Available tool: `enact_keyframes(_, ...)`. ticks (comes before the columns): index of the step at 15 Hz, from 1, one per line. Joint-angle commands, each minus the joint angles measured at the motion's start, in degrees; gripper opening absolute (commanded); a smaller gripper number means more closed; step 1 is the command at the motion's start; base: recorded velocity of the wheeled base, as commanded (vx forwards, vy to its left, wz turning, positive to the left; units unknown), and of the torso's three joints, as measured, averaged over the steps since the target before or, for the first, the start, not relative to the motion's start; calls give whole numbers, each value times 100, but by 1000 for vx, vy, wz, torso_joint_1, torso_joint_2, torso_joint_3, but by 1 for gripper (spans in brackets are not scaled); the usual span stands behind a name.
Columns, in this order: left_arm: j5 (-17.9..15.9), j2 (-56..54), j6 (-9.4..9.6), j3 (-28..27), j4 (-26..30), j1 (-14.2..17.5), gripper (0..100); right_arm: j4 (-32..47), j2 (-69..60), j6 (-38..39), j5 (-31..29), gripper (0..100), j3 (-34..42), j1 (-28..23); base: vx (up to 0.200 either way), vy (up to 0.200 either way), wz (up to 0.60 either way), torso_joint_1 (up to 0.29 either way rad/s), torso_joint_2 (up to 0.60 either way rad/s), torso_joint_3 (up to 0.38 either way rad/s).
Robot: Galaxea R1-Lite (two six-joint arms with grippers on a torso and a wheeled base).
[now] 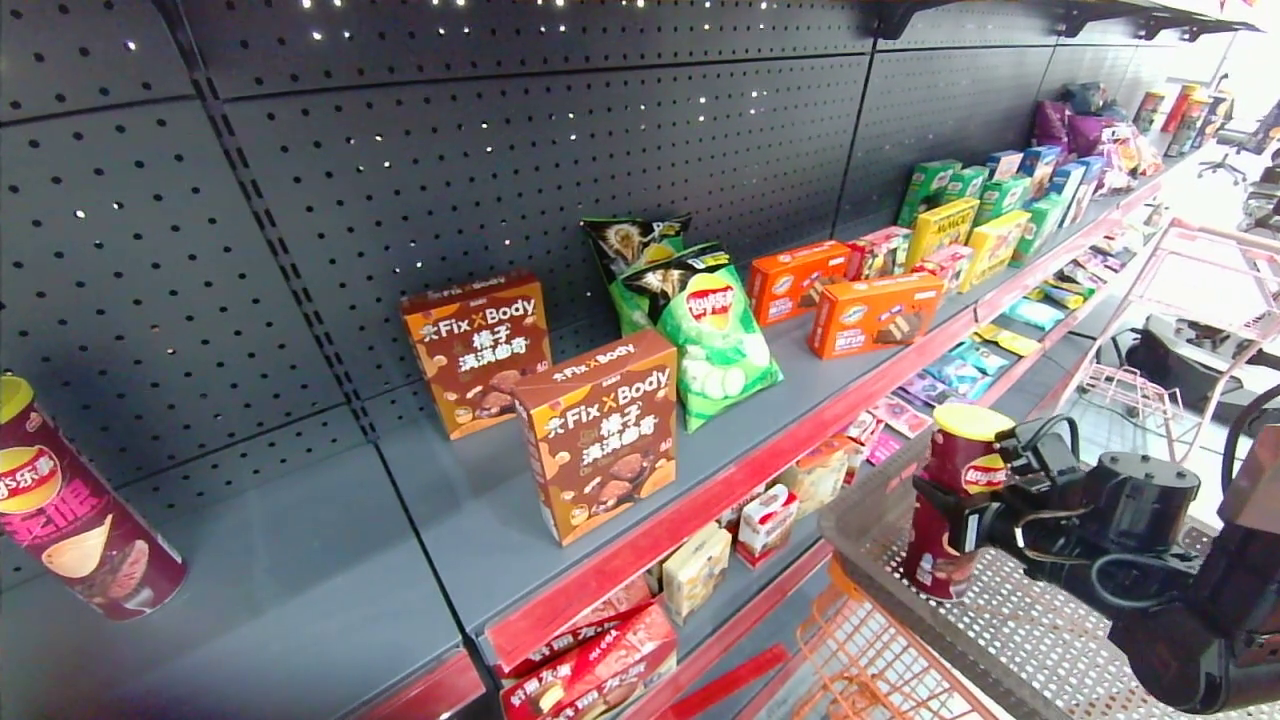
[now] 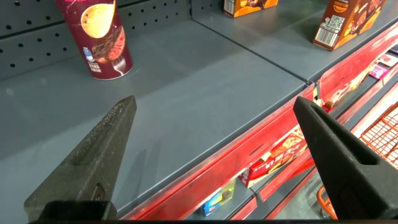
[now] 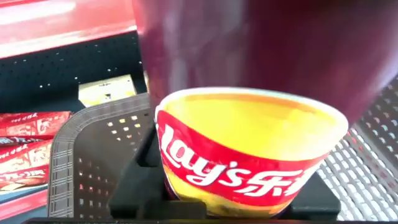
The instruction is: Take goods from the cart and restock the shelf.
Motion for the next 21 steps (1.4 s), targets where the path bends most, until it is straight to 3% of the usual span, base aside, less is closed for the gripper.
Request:
enact_keyframes(1, 4, 7, -4, 0, 0, 0, 100, 756, -1065, 143, -176, 0, -54, -60, 0, 0, 0, 0, 0, 0)
enact_keyframes(6, 4, 7, -4, 0, -9, 0, 100, 2039, -2752, 319, -229, 0, 315, -368, 0, 0, 0, 0, 0, 0)
enact_keyframes(7, 4, 7, -4, 0, -9, 0, 100, 2576, -3570, 662, -229, 0, 579, -315, 0, 0, 0, 0, 0, 0)
enact_keyframes(11, 4, 7, -4, 0, 0, 0, 100, 3973, -6004, 802, -378, 0, 1317, -561, 0, 0, 0, 0, 0, 0)
enact_keyframes(12, 4, 7, -4, 0, -9, 9, 100, 4773, -6821, 934, -413, 0, 1378, -666, 0, 0, 0, 0, 0, 0)
enact_keyframes(16, 4, 7, -4, 0, -9, 0, 100, 6021, -8368, 934, -572, 0, 1317, -921, 0, 0, 0, 0, 0, 0)
enact_keyframes(19, 4, 7, -4, 0, 0, 0, 100, 7981, -9608, 688, -704, 0, 790, -904, 0, 0, 0, 0, 0, 0)
enact_keyframes(21, 4, 7, -4, 0, 0, 0, 100, 8253, -9643, 697, -695, 0, 394, -921, 0, 0, 0, 0, 0, 0)
